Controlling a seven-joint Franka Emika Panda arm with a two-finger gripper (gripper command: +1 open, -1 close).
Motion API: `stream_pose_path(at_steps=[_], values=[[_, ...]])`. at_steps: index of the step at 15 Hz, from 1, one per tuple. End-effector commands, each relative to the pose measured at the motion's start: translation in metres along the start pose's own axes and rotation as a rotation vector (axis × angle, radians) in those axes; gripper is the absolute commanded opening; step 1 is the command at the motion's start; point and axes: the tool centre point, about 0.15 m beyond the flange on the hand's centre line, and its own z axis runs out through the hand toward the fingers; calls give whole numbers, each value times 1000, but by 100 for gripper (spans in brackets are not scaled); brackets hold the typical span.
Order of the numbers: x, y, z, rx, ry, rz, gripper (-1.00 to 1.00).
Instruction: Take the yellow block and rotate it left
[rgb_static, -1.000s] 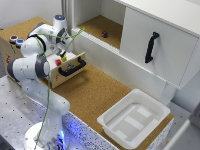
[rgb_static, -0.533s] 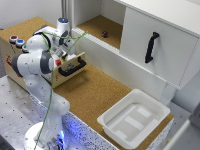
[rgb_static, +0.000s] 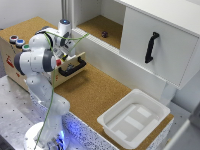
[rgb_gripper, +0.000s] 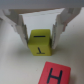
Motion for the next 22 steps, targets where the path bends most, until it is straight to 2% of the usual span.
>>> stream_pose_path(at_steps=[1, 3, 5, 7, 9, 12, 13, 14, 16, 18, 20, 22], values=[[1, -7, -10, -110, -22, 44, -100], [3, -15, -24, -115, -5, 29, -100], [7, -31, -42, -189, 6, -37, -100], [13, -37, -49, -246, -21, -95, -100], [17, -37, -59, -244, -20, -157, -100], [23, -34, -70, -63, -52, -401, -100], [26, -32, -73, -40, -65, -473, -100], [32, -26, -74, -28, -85, -534, -100], [41, -12, -71, -34, -141, -674, -100], [47, -2, -62, -46, -171, -808, -100], [52, 1, -50, -5, -201, -952, -100], [53, -7, -40, 1, -224, -1108, -100]])
